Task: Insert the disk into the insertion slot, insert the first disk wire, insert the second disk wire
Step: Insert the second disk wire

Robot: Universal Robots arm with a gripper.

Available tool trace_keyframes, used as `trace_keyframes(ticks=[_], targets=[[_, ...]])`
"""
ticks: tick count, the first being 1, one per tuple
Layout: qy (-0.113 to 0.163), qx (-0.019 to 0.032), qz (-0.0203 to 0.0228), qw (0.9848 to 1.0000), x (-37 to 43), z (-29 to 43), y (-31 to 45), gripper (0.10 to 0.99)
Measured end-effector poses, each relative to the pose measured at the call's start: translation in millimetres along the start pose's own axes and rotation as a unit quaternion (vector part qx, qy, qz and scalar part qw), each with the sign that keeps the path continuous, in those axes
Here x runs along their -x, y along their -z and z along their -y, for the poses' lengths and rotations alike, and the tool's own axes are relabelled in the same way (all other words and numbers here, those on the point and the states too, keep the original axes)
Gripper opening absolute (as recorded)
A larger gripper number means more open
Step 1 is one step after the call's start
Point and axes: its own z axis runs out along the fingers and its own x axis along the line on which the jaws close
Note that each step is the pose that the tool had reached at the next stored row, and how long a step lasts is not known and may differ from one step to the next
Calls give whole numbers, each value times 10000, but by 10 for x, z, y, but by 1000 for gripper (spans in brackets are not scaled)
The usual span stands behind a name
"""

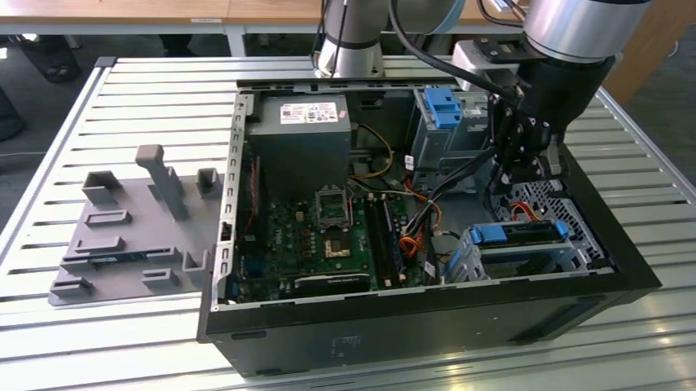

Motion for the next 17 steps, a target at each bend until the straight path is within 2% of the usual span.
trace_keyframes(ticks=[8, 13, 14, 17], targets=[[0, 0, -9, 10000, -75, 0, -9, 149], [3, 0, -59, 10000, -87, -1, -16, 161], [3, 0, -69, 10000, -89, -1, -18, 224], [5, 0, -99, 10000, -93, -1, -25, 224]])
